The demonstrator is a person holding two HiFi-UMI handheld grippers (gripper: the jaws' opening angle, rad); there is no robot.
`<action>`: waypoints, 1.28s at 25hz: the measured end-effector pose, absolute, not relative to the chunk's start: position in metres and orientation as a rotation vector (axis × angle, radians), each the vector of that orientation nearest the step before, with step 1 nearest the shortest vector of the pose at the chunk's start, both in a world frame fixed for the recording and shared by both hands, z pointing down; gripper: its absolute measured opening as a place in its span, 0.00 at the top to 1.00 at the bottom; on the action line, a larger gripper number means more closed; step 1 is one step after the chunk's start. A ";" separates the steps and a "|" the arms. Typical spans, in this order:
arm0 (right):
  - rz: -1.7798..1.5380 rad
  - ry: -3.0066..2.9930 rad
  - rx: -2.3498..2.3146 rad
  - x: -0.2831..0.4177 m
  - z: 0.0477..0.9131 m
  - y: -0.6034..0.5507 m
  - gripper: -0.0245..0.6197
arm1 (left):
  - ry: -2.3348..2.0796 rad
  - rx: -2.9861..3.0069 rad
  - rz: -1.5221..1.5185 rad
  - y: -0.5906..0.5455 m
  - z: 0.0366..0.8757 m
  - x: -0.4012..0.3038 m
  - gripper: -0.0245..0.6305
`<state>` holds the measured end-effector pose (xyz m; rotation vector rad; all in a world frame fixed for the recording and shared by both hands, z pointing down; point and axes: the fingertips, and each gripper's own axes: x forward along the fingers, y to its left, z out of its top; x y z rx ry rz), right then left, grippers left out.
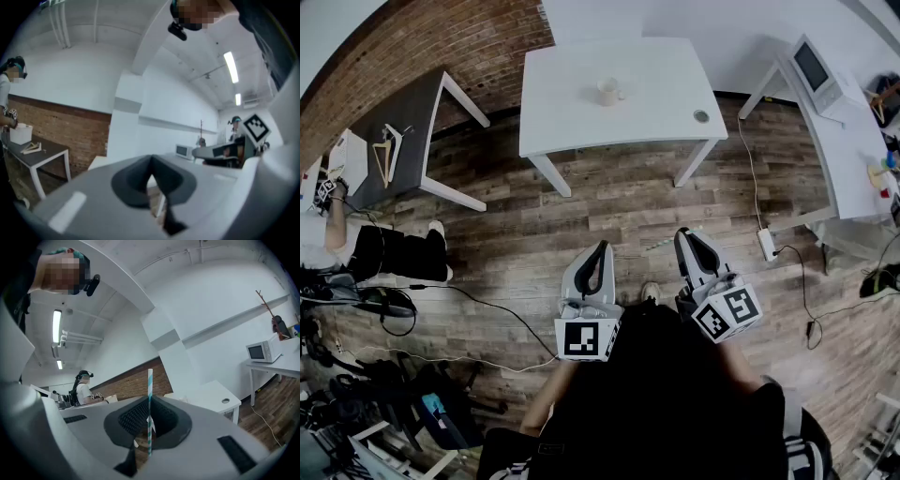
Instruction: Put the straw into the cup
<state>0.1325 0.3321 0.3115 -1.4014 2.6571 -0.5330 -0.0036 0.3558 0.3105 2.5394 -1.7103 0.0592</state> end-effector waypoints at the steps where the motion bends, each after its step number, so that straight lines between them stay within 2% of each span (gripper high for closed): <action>1: -0.532 2.657 -1.401 0.131 0.311 0.332 0.94 | -1.710 2.537 0.057 0.355 0.311 -0.004 0.96; 16: -0.572 2.620 -1.401 0.147 0.312 0.327 0.94 | -1.709 2.525 0.051 0.348 0.312 0.012 0.96; 32: -0.597 2.665 -1.284 0.207 0.324 0.302 0.94 | -1.785 2.458 0.109 0.336 0.314 0.073 0.96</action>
